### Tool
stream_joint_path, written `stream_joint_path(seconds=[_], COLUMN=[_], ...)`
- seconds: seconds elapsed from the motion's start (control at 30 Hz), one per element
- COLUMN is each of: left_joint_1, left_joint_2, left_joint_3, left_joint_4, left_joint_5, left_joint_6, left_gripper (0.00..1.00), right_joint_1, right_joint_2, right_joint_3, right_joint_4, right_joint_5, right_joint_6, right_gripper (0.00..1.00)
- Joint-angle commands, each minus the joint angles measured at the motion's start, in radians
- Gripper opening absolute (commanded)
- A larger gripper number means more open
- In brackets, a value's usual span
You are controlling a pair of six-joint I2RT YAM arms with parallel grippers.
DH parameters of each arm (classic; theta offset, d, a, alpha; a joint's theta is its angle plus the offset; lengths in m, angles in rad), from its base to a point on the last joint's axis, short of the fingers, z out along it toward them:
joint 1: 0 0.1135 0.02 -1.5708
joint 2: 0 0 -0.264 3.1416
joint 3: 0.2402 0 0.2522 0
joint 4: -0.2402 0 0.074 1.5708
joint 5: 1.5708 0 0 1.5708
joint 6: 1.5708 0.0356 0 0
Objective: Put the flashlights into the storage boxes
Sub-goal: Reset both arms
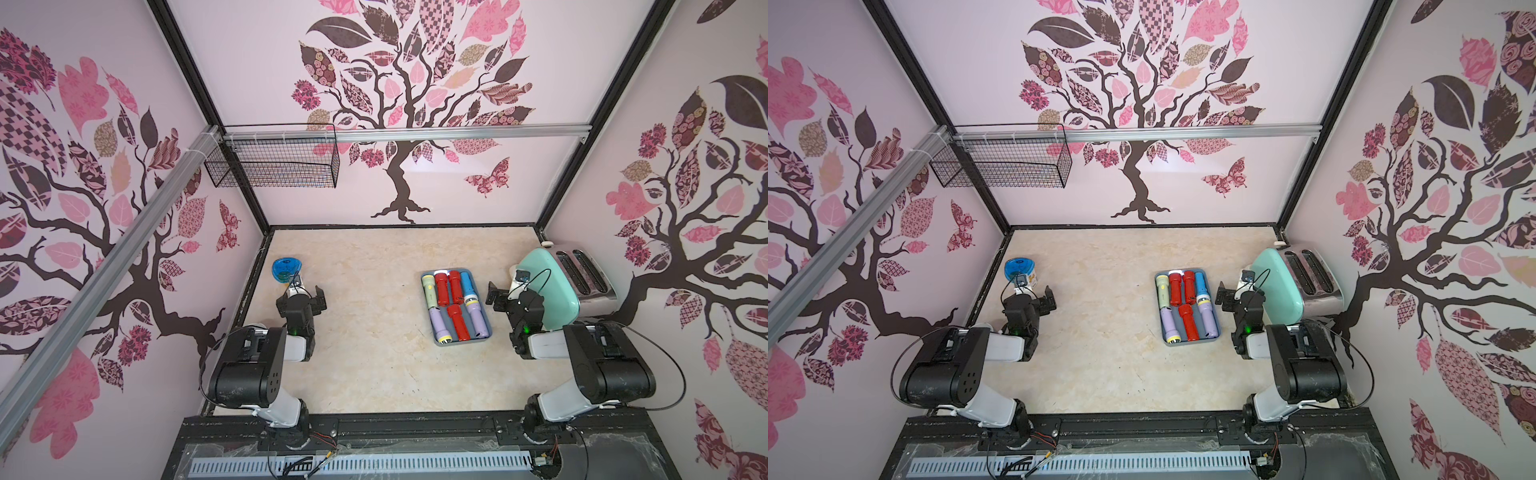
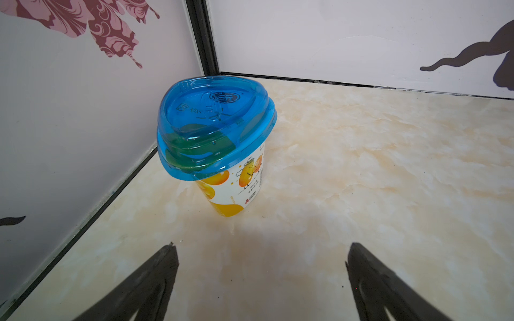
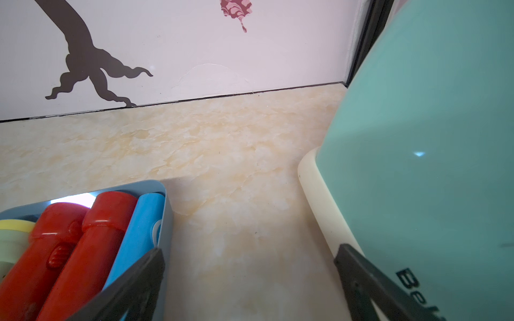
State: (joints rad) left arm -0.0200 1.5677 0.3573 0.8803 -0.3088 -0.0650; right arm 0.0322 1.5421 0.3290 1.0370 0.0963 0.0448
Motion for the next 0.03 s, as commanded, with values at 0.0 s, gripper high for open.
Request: stream_joint_path(seconds=[0.0], left_joint_1=[0.005], left_joint_2=[-0.012], left_joint_3=[0.015], left_joint_4=[0.005], left_joint_5=[0.007], left_joint_6=[-0.009], left_gripper=[0.98], right_joint_1=[0.005], right_joint_2=[0.0], right_joint_3=[0.004], right_joint_4=[0.021], right_joint_5=[-0.013], right_joint_6=[-0.008], right_gripper=[0.99])
